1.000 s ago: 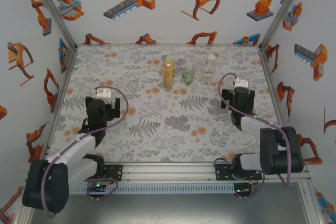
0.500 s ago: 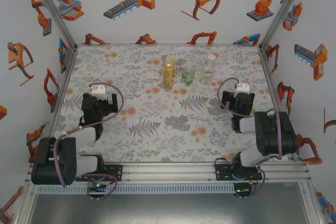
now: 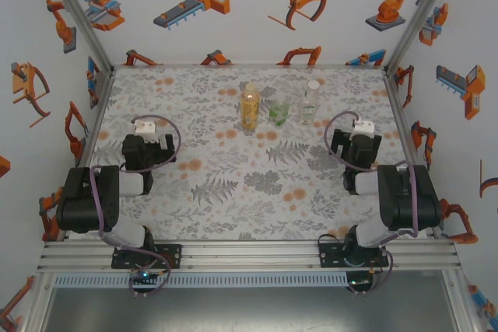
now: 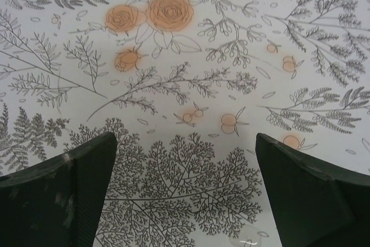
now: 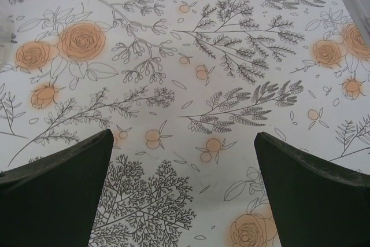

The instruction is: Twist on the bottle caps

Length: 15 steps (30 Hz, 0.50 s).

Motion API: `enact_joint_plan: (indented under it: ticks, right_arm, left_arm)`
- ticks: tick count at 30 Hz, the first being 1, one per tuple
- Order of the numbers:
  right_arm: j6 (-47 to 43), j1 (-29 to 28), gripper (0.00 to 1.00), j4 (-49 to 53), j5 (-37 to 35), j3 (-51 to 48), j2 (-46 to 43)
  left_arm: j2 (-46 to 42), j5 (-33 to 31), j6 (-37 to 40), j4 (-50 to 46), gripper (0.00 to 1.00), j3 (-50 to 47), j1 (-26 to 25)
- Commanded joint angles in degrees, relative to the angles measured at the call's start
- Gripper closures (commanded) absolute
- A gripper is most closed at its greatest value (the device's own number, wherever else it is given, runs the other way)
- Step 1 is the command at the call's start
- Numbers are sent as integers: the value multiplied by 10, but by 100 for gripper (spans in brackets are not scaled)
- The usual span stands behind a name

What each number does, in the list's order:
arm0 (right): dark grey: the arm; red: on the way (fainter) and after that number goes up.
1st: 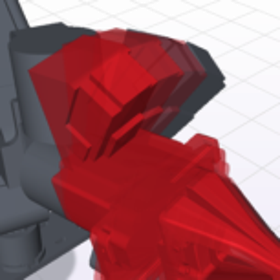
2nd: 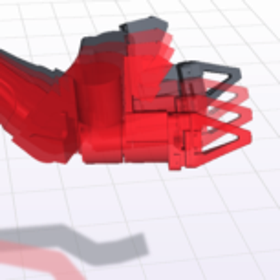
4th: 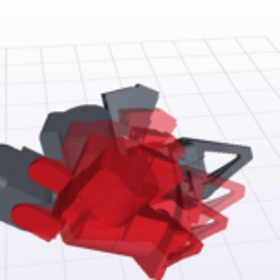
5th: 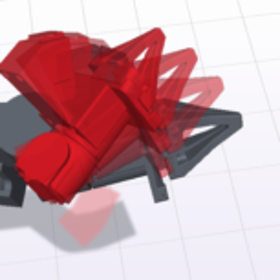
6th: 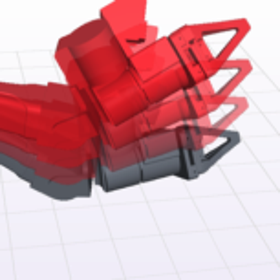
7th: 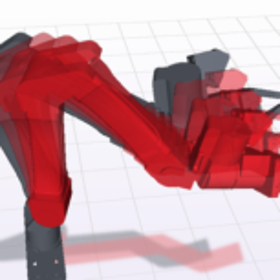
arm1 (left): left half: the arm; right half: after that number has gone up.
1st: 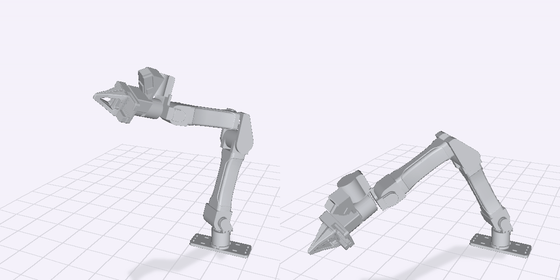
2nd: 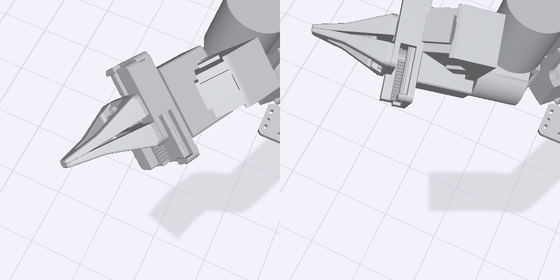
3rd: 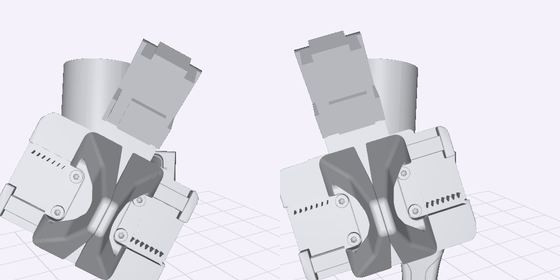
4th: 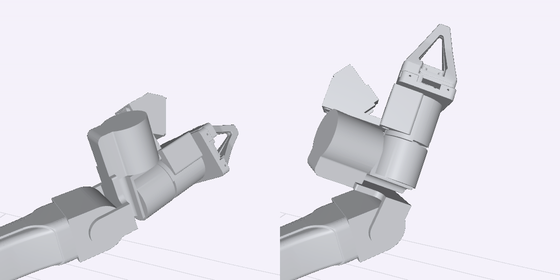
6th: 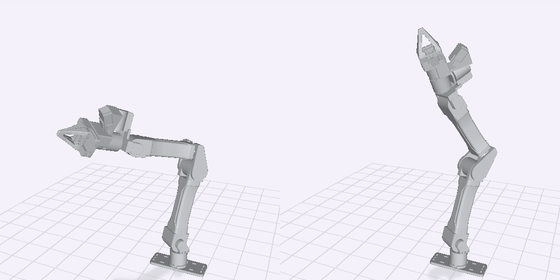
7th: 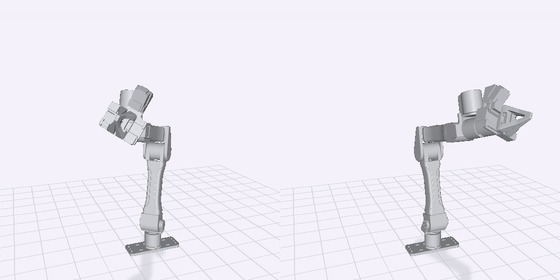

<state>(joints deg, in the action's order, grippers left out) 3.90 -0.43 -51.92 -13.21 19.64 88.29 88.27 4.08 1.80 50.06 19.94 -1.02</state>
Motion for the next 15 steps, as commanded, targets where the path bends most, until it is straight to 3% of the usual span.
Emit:
enact_joint_plan:
  ticks: [1,5,15]
  right_arm:
    - [13,3,1,0,-15,11,-1]
    - [13,3,1,0,-15,11,-1]
    - [13,4,1,-4,-11,8,-3]
  left_arm:
    - [-3,-6,-18,-12,3,25,3]
    - [-1,-41,-21,-11,3,26,-5]
    - [-1,-38,-29,-21,3,33,2]
